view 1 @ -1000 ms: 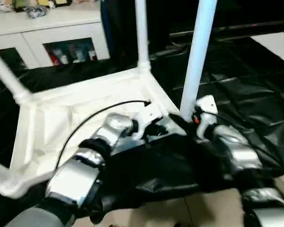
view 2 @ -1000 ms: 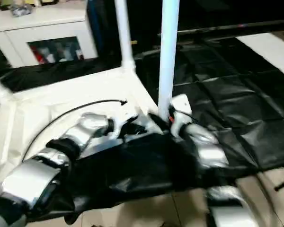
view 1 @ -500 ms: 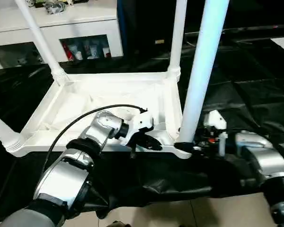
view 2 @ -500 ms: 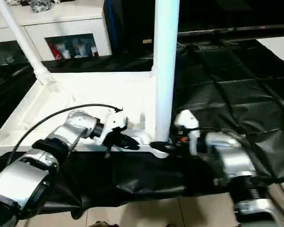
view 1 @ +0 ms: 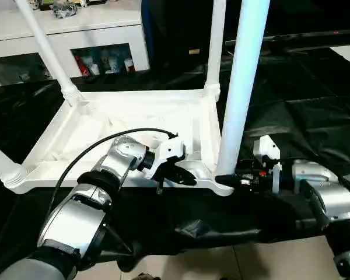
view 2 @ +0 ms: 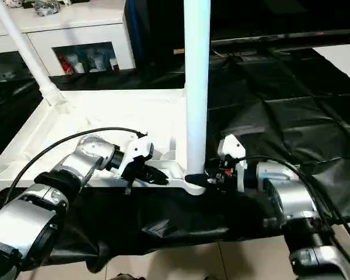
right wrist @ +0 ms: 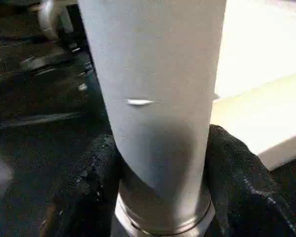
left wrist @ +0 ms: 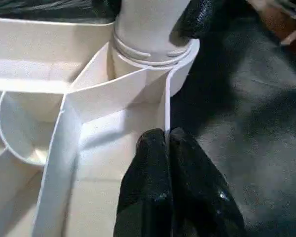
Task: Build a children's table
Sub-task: Rotate leg to tighten
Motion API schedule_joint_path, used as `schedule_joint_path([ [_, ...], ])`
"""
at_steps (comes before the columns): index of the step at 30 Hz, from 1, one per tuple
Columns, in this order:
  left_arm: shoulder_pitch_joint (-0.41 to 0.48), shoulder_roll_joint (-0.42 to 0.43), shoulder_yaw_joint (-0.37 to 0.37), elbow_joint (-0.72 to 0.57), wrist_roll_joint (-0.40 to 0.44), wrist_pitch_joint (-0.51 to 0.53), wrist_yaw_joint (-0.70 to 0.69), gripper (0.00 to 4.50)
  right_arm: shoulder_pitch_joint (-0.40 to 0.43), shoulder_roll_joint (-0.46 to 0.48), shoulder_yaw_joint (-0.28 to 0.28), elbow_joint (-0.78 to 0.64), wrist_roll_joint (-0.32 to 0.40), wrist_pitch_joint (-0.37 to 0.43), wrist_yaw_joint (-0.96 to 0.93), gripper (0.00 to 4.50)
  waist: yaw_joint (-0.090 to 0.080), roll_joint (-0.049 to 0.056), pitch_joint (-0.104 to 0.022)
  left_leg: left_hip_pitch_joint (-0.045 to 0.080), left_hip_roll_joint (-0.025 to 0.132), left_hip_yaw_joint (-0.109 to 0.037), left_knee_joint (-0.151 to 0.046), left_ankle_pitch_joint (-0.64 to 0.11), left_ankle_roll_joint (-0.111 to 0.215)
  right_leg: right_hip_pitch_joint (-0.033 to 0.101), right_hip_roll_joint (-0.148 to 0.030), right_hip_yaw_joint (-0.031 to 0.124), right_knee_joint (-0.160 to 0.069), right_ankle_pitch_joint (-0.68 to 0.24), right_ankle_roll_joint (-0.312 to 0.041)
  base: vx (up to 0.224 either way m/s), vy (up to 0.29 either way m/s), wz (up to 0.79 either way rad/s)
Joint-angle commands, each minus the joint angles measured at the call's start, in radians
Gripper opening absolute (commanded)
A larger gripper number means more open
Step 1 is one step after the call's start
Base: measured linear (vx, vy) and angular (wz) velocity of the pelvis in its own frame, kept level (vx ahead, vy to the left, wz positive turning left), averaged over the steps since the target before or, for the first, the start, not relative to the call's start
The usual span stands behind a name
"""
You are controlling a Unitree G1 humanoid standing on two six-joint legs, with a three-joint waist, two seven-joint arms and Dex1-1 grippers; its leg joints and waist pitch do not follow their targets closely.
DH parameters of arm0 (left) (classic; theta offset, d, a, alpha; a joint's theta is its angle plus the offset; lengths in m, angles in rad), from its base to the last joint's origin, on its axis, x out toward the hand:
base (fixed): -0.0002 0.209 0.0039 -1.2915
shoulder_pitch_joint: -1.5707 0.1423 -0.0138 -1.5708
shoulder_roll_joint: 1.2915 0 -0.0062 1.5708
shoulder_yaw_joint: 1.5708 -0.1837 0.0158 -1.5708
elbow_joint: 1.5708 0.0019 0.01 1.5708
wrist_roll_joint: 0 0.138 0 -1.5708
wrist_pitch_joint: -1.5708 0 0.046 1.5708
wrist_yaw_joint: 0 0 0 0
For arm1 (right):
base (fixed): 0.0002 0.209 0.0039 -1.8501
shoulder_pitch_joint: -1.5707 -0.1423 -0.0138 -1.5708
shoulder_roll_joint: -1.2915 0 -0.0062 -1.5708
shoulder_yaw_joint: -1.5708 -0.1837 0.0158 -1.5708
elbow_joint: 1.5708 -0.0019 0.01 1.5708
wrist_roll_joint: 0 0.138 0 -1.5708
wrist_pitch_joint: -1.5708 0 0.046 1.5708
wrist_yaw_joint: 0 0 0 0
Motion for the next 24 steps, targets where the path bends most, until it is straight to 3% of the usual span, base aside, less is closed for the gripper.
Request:
schedule_joint_path([
  [1, -0.008, -0.015, 0.029, -0.003, -0.007, 0.019, 0.074, 0.0, -0.008, 0.037, -0.012, 0.053, -0.021, 0.019, -0.116, 2.1, -0.004, -0.029, -0.066, 0.023, 0.061, -0.046, -0.071, -0.272, 0.071, 0.041, -0.074, 0.039, -0.079, -0.438, -0.179, 0.0, 0.0, 0.0],
  [2, -0.011, -0.025, 0.037, 0.004, -0.006, 0.029, 0.134, 0.0, -0.018, 0.067, -0.026, 0.089, -0.041, 0.009, -0.203, 2.07, -0.011, -0.043, -0.065, 0.021, 0.06, -0.046, -0.07, -0.28, 0.069, 0.041, -0.075, 0.038, -0.082, -0.472, -0.166, 0.0, 0.0, 0.0],
  [4, -0.013, -0.033, 0.042, 0.008, -0.003, 0.035, 0.176, 0.0, -0.023, 0.09, -0.035, 0.112, -0.049, 0.005, -0.259, 2.06, -0.019, -0.034, -0.065, 0.026, 0.06, -0.049, -0.071, -0.293, 0.057, 0.037, -0.075, 0.038, -0.085, -0.495, -0.16, 0.0, 0.0, 0.0],
  [5, -0.017, -0.054, 0.05, 0.013, 0.001, 0.053, 0.267, 0.0, -0.039, 0.149, -0.061, 0.164, -0.063, 0.001, -0.4, 2.06, -0.026, -0.041, -0.064, 0.02, 0.06, -0.051, -0.073, -0.296, 0.06, 0.043, -0.074, 0.036, -0.088, -0.499, -0.149, 0.0, 0.0, 0.0],
  [7, -0.027, -0.095, 0.059, 0.018, 0.004, 0.089, 0.396, 0.0, -0.082, 0.241, -0.098, 0.25, -0.075, -0.02, -0.605, 2.04, -0.044, -0.036, -0.064, 0.028, 0.062, -0.054, -0.077, -0.327, 0.033, 0.031, -0.075, 0.039, -0.084, -0.482, -0.167, 0.0, 0.0, 0.0],
  [9, -0.03, -0.117, 0.063, 0.016, 0.002, 0.103, 0.451, 0.0, -0.105, 0.275, -0.111, 0.286, -0.082, -0.035, -0.673, 2.04, -0.059, -0.049, -0.063, 0.03, 0.059, -0.054, -0.077, -0.366, 0.023, 0.03, -0.073, 0.037, -0.091, -0.495, -0.166, 0.0, 0.0, 0.0],
  [11, -0.033, -0.143, 0.067, 0.013, -0.001, 0.112, 0.489, 0.0, -0.129, 0.306, -0.108, 0.316, -0.091, -0.058, -0.714, 2.04, -0.065, -0.047, -0.064, 0.03, 0.056, -0.052, -0.073, -0.366, 0.034, 0.03, -0.077, 0.041, -0.093, -0.489, -0.171, 0.0, 0.0, 0.0],
  [12, -0.034, -0.152, 0.068, 0.011, -0.003, 0.114, 0.499, 0.0, -0.138, 0.315, -0.104, 0.326, -0.095, -0.069, -0.72, 2.04, -0.066, -0.047, -0.064, 0.028, 0.057, -0.052, -0.074, -0.365, 0.037, 0.031, -0.076, 0.041, -0.093, -0.482, -0.17, 0.0, 0.0, 0.0],
  [13, -0.033, -0.158, 0.063, 0.007, 0.0, 0.11, 0.492, 0.0, -0.144, 0.321, -0.092, 0.327, -0.102, -0.083, -0.701, 2.04, -0.066, -0.057, -0.065, 0.026, 0.058, -0.05, -0.075, -0.357, 0.044, 0.032, -0.075, 0.042, -0.092, -0.46, -0.172, 0.0, 0.0, 0.0],
  [14, -0.031, -0.161, 0.059, 0.002, 0.003, 0.104, 0.484, 0.0, -0.145, 0.324, -0.081, 0.323, -0.1, -0.097, -0.664, 2.04, -0.063, -0.056, -0.065, 0.026, 0.058, -0.05, -0.074, -0.352, 0.051, 0.033, -0.077, 0.044, -0.09, -0.442, -0.178, 0.0, 0.0, 0.0],
  [15, -0.026, -0.159, 0.052, -0.007, 0.007, 0.087, 0.46, 0.0, -0.145, 0.321, -0.076, 0.317, -0.094, -0.117, -0.613, 2.39, -0.061, -0.063, -0.067, 0.023, 0.059, -0.049, -0.074, -0.339, 0.058, 0.037, -0.078, 0.045, -0.086, -0.416, -0.185, 0.0, 0.0, 0.0],
  [16, -0.026, -0.159, 0.052, -0.007, 0.007, 0.086, 0.459, 0.0, -0.145, 0.321, -0.076, 0.317, -0.093, -0.118, -0.611, 2.73, -0.061, -0.063, -0.067, 0.023, 0.059, -0.049, -0.074, -0.339, 0.058, 0.037, -0.078, 0.045, -0.086, -0.416, -0.185, 0.0, 0.0, 0.0],
  [18, -0.022, -0.149, 0.048, -0.014, 0.007, 0.076, 0.437, 0.0, -0.147, 0.311, -0.085, 0.321, -0.087, -0.133, -0.589, 2.72, -0.057, -0.064, -0.069, 0.018, 0.06, -0.048, -0.073, -0.307, 0.073, 0.043, -0.08, 0.048, -0.076, -0.36, -0.207, 0.0, 0.0, 0.0],
  [21, -0.015, -0.123, 0.038, -0.023, 0.007, 0.057, 0.381, 0.0, -0.144, 0.279, -0.079, 0.312, -0.079, -0.151, -0.523, 3.14, -0.053, -0.067, -0.07, 0.018, 0.061, -0.044, -0.069, -0.271, 0.092, 0.044, -0.079, 0.049, -0.071, -0.313, -0.229, 0.0, 0.0, 0.0],
  [24, -0.001, -0.088, 0.027, -0.037, 0.002, 0.024, 0.268, 0.0, -0.123, 0.225, -0.062, 0.264, -0.06, -0.143, -0.392, 3.14, -0.038, -0.066, -0.072, 0.013, 0.062, -0.04, -0.065, -0.215, 0.122, 0.052, -0.076, 0.046, -0.062, -0.256, -0.239, 0.0, 0.0, 0.0],
])
